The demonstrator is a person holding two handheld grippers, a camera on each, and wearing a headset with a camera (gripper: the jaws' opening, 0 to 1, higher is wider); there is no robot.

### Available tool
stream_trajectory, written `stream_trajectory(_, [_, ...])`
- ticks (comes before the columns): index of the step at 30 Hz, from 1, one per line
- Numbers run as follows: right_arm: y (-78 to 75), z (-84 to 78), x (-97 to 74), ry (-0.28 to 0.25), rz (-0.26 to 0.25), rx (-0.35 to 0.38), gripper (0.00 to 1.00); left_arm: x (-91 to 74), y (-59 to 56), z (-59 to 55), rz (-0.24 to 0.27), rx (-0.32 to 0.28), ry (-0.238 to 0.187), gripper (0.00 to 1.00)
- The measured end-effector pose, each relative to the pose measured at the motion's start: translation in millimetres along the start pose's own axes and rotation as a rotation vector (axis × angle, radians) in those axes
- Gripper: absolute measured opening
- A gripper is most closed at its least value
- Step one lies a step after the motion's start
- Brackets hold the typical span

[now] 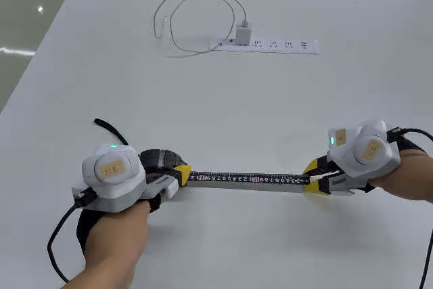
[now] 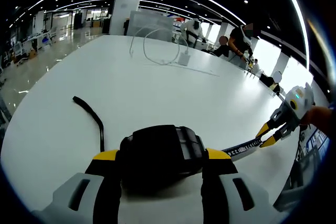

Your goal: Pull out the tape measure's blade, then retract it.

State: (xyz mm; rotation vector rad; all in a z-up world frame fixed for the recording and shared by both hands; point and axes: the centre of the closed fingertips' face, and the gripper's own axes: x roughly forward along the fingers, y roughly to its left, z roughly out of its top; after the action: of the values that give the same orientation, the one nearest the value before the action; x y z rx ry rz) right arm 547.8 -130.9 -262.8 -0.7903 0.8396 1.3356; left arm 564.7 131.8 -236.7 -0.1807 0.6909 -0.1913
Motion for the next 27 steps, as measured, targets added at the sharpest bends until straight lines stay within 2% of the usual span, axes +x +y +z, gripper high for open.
stream_trajectory(27, [-0.3, 33.7, 14.0, -0.063, 0.014, 0.003, 0.10, 0.1, 0.0, -0.5, -0.025, -0.040, 0.000, 0.58])
